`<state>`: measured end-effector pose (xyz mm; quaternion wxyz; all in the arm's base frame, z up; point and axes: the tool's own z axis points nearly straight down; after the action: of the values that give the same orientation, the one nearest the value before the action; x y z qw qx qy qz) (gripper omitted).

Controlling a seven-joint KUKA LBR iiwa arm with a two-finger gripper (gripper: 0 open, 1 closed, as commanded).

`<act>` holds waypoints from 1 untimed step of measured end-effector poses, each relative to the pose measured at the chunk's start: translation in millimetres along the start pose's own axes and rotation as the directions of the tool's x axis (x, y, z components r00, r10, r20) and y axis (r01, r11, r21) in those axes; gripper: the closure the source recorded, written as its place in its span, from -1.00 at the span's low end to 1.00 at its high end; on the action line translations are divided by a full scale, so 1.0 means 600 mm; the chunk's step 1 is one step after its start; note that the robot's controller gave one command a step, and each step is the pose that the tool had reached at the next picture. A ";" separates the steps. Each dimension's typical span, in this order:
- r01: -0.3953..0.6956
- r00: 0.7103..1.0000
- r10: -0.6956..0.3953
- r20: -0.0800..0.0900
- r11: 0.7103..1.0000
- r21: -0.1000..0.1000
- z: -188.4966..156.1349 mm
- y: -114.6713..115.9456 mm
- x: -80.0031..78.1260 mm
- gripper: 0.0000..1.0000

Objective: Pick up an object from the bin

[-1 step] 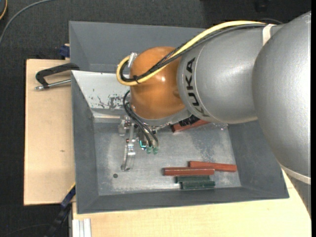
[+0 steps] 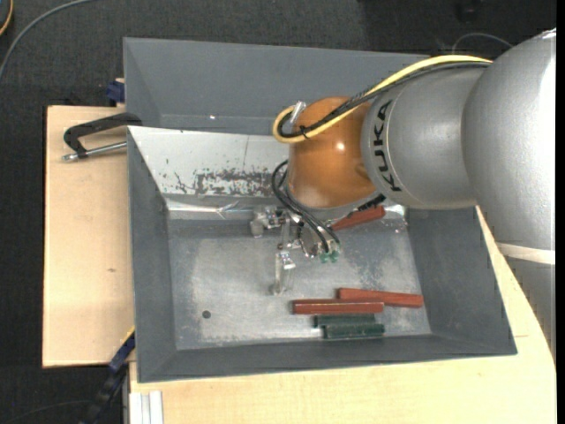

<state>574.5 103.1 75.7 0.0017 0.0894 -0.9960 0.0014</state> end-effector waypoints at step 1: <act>0.170 0.985 -0.170 0.013 0.985 0.003 -0.073 -0.155 0.003 -1.00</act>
Offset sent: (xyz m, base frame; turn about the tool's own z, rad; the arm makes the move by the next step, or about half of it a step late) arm 0.0121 -0.0876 0.0410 -0.1768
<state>589.3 11.4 119.6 -0.0050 0.1739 -0.9847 0.0016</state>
